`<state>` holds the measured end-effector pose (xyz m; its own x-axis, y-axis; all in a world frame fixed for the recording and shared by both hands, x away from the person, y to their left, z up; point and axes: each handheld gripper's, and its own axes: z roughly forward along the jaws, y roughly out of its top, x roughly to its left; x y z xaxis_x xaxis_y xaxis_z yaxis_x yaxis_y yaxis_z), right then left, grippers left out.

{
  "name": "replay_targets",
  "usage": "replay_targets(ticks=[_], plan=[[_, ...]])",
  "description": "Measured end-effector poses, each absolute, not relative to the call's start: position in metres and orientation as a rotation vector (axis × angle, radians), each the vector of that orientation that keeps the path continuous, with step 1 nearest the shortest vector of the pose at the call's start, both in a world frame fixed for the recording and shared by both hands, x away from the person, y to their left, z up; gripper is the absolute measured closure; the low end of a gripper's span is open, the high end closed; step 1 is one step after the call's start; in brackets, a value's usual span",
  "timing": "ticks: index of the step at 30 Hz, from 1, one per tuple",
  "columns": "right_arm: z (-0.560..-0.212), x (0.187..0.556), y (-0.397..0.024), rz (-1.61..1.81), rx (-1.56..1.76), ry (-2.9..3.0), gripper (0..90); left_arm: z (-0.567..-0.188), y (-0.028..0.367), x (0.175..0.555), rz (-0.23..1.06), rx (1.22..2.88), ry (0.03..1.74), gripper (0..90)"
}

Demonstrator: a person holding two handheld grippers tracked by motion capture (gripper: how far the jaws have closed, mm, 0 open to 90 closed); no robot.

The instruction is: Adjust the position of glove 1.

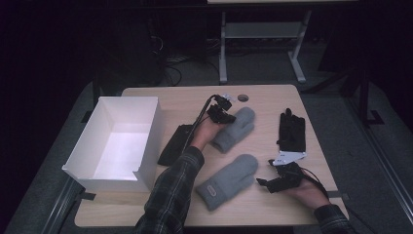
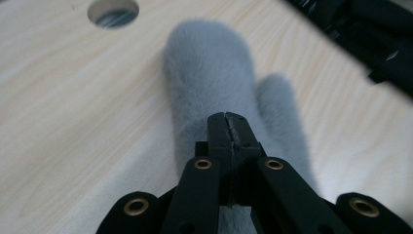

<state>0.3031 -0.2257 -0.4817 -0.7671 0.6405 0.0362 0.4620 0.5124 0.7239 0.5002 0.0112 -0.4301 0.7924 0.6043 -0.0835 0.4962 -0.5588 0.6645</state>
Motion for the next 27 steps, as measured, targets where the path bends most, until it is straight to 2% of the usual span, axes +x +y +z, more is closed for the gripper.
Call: replay_targets(ticks=[3,5,13,27], plan=[[-0.482,0.303,-0.226,1.1,0.936,2.519,13.1,-0.448,0.007,0.504,0.198,2.35,0.855,89.7],[-0.482,0.303,-0.226,1.099,0.935,2.52,13.1,-0.455,0.01,0.504,0.174,2.327,0.875,89.9],[-0.482,0.303,-0.226,1.099,0.936,2.519,13.1,-0.451,0.019,0.494,0.148,2.377,0.809,89.9],[-0.482,0.303,-0.225,1.096,0.94,2.517,13.2,-0.453,0.069,0.445,0.104,2.335,0.774,89.9]])
